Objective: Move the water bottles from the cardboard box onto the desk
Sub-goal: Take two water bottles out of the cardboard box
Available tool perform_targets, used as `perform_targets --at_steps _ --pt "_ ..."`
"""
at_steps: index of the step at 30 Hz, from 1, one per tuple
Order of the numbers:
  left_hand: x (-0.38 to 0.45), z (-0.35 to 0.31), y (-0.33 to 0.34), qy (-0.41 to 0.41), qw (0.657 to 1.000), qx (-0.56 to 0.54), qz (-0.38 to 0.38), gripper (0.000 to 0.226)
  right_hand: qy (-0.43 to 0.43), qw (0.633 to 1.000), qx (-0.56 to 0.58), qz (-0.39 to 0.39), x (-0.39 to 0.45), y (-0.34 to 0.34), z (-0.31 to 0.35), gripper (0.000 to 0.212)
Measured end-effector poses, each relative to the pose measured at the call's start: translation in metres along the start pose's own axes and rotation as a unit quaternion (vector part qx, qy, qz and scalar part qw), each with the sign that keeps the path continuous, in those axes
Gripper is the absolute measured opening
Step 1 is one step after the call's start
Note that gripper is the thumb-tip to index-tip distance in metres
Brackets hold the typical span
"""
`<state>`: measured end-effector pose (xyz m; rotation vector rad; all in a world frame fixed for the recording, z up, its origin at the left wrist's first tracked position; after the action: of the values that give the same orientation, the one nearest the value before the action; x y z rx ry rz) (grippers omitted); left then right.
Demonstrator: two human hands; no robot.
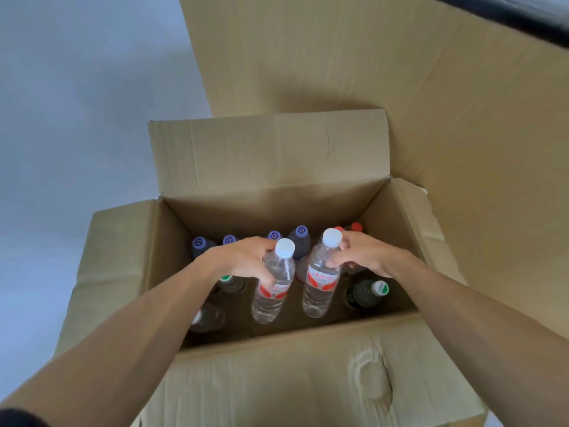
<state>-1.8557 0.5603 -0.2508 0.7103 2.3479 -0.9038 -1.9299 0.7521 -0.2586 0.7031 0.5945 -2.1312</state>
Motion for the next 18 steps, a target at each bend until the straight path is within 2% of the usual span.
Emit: perform_targets --at_steps 2,5,7,11,13,16,18 --pt "-0.010 -0.003 -0.017 -0.007 0.998 -0.051 -0.026 0.039 -0.012 0.997 0.072 -0.026 -0.011 -0.009 0.010 0.041" --pt "-0.024 -0.006 -0.031 -0.014 0.979 -0.201 -0.043 0.042 -0.024 0.981 0.183 -0.054 -0.025 -0.015 0.022 0.052" --pt "-0.032 -0.011 -0.038 -0.005 0.958 -0.281 -0.063 0.045 -0.032 0.967 0.245 -0.056 -0.030 -0.012 0.032 0.058" --pt "-0.044 -0.019 -0.053 0.018 0.916 -0.381 -0.126 0.038 -0.052 0.929 0.356 -0.082 -0.035 0.000 0.060 0.045" --pt "-0.049 -0.021 -0.059 0.021 0.887 -0.430 -0.164 0.046 -0.056 0.913 0.389 -0.107 -0.037 0.004 0.071 0.051" --pt "-0.055 -0.024 -0.061 0.013 0.839 -0.502 -0.209 0.055 -0.030 0.895 0.424 -0.139 -0.041 0.009 0.078 0.057" --pt "-0.058 -0.028 -0.059 0.003 0.818 -0.527 -0.229 0.054 -0.005 0.886 0.444 -0.133 -0.043 0.015 0.080 0.059"
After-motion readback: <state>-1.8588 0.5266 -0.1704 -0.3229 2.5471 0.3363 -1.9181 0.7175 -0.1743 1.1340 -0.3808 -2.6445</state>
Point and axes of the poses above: each hand's wrist, its own x-axis towards the middle knuckle, its own y-axis out of the palm, z = x × y, the point moved 8 cm from there along x, towards the middle knuckle, and after that the axes turned 2 degrees about x, right-handed, at the moved point
